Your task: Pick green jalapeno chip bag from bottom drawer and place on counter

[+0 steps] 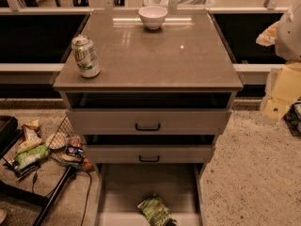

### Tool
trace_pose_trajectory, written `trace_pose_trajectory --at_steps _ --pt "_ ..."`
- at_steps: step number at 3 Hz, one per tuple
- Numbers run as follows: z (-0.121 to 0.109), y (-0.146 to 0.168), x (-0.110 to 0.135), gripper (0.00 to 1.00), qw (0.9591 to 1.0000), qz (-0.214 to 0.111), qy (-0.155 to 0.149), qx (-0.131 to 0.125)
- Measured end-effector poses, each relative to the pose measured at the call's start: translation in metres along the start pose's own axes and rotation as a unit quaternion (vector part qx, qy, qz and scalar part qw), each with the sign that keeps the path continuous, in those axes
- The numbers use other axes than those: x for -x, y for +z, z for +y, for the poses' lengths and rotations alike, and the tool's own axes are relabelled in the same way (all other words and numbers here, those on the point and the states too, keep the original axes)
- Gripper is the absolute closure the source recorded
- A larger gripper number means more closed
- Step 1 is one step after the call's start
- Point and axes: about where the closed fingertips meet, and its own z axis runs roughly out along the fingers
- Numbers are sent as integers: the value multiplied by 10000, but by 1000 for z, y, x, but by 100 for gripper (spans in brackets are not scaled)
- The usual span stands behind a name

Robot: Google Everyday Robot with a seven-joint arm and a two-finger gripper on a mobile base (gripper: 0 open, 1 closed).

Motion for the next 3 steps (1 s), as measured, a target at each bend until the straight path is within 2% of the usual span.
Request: trace_pose_trajectory --at_steps 1,2,3 --pt "0 0 0 0 10000 0 0 0" --pt "6 27 -11 0 9991 423 71 20" --pt "23 93 -27 0 9967 759 277 95"
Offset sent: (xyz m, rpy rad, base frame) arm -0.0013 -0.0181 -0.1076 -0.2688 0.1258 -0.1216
